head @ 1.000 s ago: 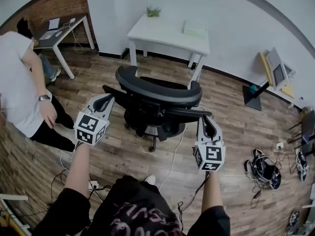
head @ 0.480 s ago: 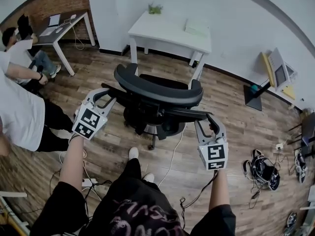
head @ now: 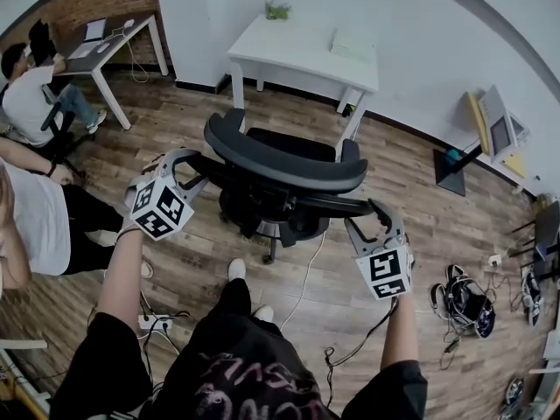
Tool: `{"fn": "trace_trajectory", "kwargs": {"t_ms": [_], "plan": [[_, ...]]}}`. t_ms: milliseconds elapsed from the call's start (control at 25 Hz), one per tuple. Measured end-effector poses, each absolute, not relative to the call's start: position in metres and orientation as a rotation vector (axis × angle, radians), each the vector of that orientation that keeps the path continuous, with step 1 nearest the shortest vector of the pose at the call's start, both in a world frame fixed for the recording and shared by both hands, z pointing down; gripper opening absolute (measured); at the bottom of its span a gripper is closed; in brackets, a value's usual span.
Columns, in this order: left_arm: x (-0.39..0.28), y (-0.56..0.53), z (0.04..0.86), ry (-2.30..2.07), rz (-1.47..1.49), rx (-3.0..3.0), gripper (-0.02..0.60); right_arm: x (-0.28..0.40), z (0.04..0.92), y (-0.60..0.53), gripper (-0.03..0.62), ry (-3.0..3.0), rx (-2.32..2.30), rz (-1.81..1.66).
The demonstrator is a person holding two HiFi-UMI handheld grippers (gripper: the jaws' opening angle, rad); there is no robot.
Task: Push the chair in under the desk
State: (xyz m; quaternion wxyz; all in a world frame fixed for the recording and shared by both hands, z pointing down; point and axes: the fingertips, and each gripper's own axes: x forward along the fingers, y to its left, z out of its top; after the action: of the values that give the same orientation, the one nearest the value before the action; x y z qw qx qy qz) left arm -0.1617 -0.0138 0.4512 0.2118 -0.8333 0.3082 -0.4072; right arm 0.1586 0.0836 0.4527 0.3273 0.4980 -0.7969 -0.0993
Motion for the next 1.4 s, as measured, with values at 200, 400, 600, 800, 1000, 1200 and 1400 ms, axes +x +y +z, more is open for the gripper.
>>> {"fn": "trace_trajectory", "kwargs": {"t_ms": [200,400,600,800,1000,1200,1400], "plan": [[-0.163,-0.020,0.461,0.767,-1.211,-2.258,0.213,0.150,0.459,0.073,0.244,-2.059,1.200,-0.266],[-0.159,-0.024,0.467,0.675,-1.255,-2.228,0.216,0.144,0.471,0.065,0.244,-2.009,1.102,-0.262],[-0.153,-0.027,0.475,0.608,-1.289,-2.221,0.216,0.142,0.476,0.059,0.242,-1.986,1.079,-0.252],[-0.151,-0.028,0.478,0.582,-1.293,-2.234,0.216,0.142,0.475,0.057,0.242,-2.007,1.073,-0.247],[-0.144,-0.030,0.488,0.484,-1.380,-2.112,0.218,0.143,0.481,0.056,0.242,-1.980,1.030,-0.250],[-0.141,-0.032,0.491,0.498,-1.374,-2.097,0.216,0.144,0.482,0.055,0.241,-1.974,1.020,-0.251],[-0.140,-0.033,0.493,0.504,-1.378,-2.090,0.214,0.145,0.485,0.055,0.238,-1.968,1.003,-0.230]]}}
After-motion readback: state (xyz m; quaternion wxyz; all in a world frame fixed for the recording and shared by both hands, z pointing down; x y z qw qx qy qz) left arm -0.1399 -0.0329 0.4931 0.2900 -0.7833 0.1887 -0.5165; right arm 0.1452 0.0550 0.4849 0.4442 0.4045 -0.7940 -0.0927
